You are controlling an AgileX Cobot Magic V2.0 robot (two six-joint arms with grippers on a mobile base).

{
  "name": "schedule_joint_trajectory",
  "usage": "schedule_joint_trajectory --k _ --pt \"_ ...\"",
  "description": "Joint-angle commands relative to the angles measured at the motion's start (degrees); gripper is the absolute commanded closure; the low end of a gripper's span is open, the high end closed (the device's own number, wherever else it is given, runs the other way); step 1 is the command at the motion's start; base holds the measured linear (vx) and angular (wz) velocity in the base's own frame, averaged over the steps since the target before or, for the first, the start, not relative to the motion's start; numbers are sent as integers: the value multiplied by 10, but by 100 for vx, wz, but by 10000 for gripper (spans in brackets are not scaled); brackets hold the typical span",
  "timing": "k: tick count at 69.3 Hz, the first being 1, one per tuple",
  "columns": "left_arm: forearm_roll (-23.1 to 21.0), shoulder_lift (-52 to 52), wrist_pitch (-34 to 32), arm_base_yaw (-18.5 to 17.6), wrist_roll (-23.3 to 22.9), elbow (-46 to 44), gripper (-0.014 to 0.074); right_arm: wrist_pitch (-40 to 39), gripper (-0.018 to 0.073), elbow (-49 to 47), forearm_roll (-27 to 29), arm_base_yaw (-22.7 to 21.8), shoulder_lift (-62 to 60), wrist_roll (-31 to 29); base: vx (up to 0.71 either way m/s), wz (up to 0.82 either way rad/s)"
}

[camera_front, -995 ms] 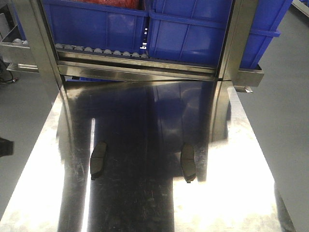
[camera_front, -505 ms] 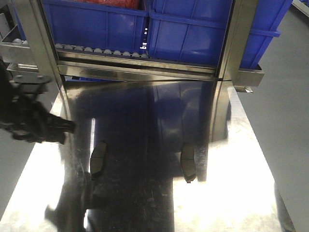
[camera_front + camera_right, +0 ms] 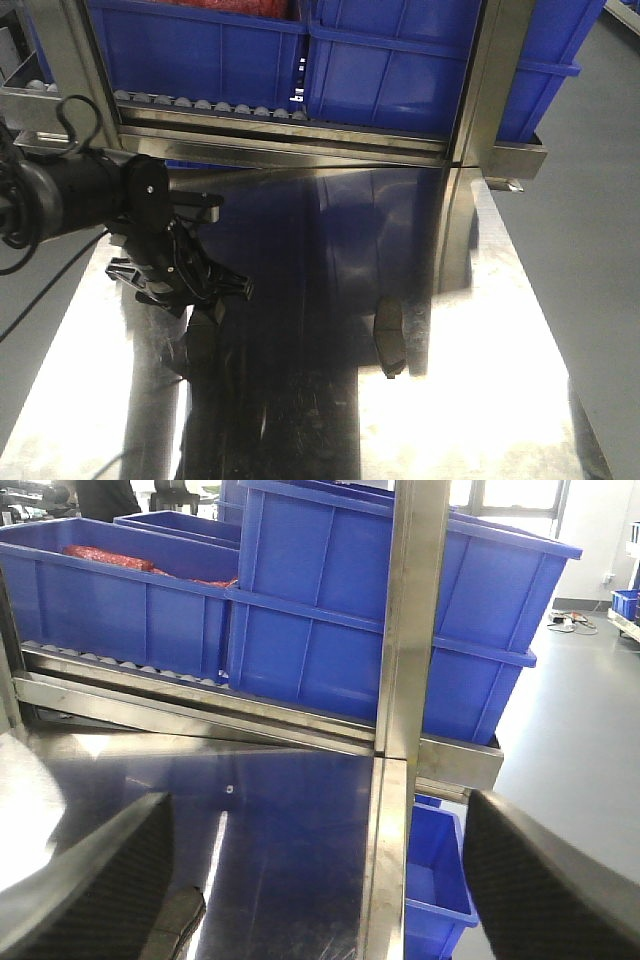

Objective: Move and align brake pads A on conveyor
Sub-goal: 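Close the left gripper on the pad and lift it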

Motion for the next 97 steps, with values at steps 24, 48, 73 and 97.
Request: schedule_joint_trajectory --k 24,48,73,97 --pt "-4 -13 -30 -4 -66 -24 66 -45 -3 -13 -2 -3 8 -4 0 0" --pt "-6 24 -4 -4 -81 -24 72 -45 -3 -13 -2 -3 8 -4 0 0" --pt "-10 28 3 -5 -79 -24 370 -45 -3 -13 -2 -3 8 -4 0 0" --pt "30 -19 19 -35 -60 -21 603 -45 -3 -13 -2 -3 8 -4 0 0"
